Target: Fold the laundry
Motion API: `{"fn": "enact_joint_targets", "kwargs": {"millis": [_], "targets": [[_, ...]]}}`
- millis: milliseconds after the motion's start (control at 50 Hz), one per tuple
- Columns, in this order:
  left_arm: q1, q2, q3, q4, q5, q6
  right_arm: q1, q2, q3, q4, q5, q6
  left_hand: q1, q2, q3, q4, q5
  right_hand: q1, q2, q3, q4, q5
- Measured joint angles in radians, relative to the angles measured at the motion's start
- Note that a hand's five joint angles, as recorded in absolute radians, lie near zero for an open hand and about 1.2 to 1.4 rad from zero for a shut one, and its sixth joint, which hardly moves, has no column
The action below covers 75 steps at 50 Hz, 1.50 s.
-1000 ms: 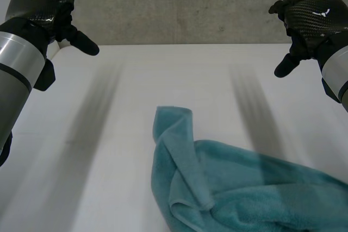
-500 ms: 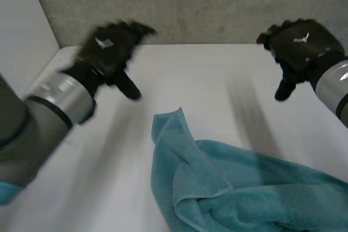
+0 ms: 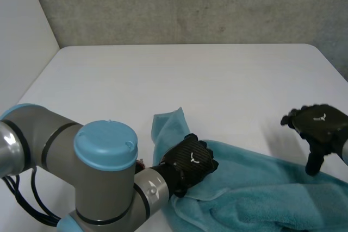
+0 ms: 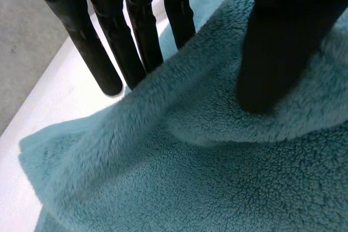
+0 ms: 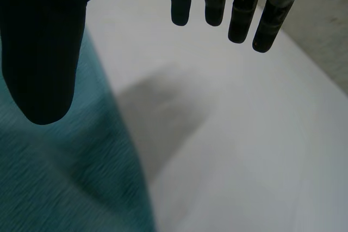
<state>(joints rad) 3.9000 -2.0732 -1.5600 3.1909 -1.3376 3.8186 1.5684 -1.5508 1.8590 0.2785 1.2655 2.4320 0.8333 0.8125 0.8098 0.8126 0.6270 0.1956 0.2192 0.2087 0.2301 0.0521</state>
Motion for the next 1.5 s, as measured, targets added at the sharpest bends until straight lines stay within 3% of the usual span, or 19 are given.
{"fn": "enact_joint_targets", "kwargs": {"millis": [80,200,300,320,360,380,400,420,520,680,760,780,840,860,880,1020,1120,1280,1500], "targets": [[0.002,-0.017,0.015,-0.002,-0.003,0.005,-0.047,-0.012,0.037,0.067,-0.053,-0.055,0.268,0.310,0.307,0.311,0.310,0.000,0.000,0.000,0.000,0.000],[0.009,-0.009,0.033,0.007,-0.038,0.002,-0.086,-0.015,0.064,0.205,-0.136,-0.135,0.268,0.377,0.370,0.375,0.339,0.000,0.000,0.000,0.000,0.000],[0.020,0.021,0.051,0.046,-0.129,-0.005,-0.096,-0.007,0.067,0.296,-0.213,-0.199,0.268,0.377,0.371,0.377,0.339,0.050,0.069,0.070,0.054,0.060],[0.024,0.029,0.053,0.055,-0.148,-0.006,-0.096,-0.003,0.064,0.306,-0.226,-0.207,0.268,0.377,0.371,0.377,0.339,0.168,0.202,0.202,0.180,0.174],[0.024,0.029,0.053,0.055,-0.148,-0.006,-0.096,-0.003,0.064,0.306,-0.226,-0.207,0.268,0.377,0.371,0.377,0.339,0.168,0.202,0.202,0.180,0.174],[0.042,0.050,0.058,0.084,-0.193,-0.008,-0.093,0.016,0.051,0.320,-0.258,-0.214,0.268,0.378,0.374,0.379,0.339,0.462,0.552,0.555,0.513,0.494],[0.042,0.050,0.058,0.084,-0.193,-0.008,-0.093,0.016,0.051,0.320,-0.258,-0.214,0.268,0.378,0.374,0.379,0.339,0.462,0.552,0.555,0.513,0.494],[0.057,0.064,0.060,0.101,-0.215,-0.008,-0.091,0.032,0.036,0.323,-0.274,-0.214,0.268,0.380,0.376,0.379,0.339,0.680,0.815,0.804,0.785,0.765],[0.125,0.105,0.082,0.142,-0.247,-0.015,-0.080,0.092,-0.060,0.320,-0.298,-0.191,0.268,0.381,0.376,0.379,0.339,0.786,0.952,0.966,0.956,0.932],[0.237,0.143,0.164,0.159,-0.255,-0.080,-0.006,0.210,-0.358,0.273,-0.286,0.019,0.268,0.381,0.376,0.379,0.339,0.786,0.952,0.966,0.957,0.932],[0.308,0.150,0.199,0.158,-0.267,-0.150,0.053,0.283,-0.526,0.214,-0.230,0.170,0.268,0.381,0.376,0.379,0.339,0.786,0.952,0.966,0.957,0.934],[0.336,0.151,0.204,0.156,-0.275,-0.175,0.084,0.322,-0.597,0.183,-0.177,0.229,0.268,0.381,0.376,0.379,0.339,0.781,0.942,0.956,0.945,0.926],[0.374,0.147,0.205,0.154,-0.288,-0.202,0.118,0.358,-0.649,0.159,-0.108,0.268,0.268,0.382,0.376,0.379,0.339,0.672,0.824,0.838,0.824,0.816],[0.397,0.140,0.201,0.153,-0.296,-0.216,0.143,0.379,-0.671,0.147,-0.055,0.284,0.268,0.382,0.377,0.379,0.339,0.434,0.510,0.538,0.520,0.531],[0.409,0.134,0.198,0.152,-0.301,-0.221,0.158,0.387,-0.678,0.141,-0.026,0.290,0.268,0.382,0.377,0.379,0.339,0.377,0.441,0.458,0.438,0.450],[0.462,0.074,0.176,0.153,-0.311,-0.225,0.226,0.373,-0.626,0.132,0.073,0.300,0.268,0.383,0.379,0.379,0.339,0.292,0.342,0.347,0.326,0.331],[0.492,0.041,0.179,0.156,-0.307,-0.222,0.266,0.273,-0.498,0.133,0.046,0.321,0.268,0.383,0.379,0.380,0.339,0.267,0.309,0.316,0.292,0.300],[0.515,0.036,0.176,0.169,-0.304,-0.228,0.354,0.096,-0.242,0.137,-0.105,0.387,0.268,0.383,0.379,0.383,0.339,0.271,0.334,0.347,0.324,0.327],[0.509,0.077,0.161,0.170,-0.307,-0.235,0.443,0.063,-0.044,0.050,-0.143,0.437,0.268,0.383,0.379,0.383,0.339,0.271,0.335,0.349,0.325,0.327]]}}
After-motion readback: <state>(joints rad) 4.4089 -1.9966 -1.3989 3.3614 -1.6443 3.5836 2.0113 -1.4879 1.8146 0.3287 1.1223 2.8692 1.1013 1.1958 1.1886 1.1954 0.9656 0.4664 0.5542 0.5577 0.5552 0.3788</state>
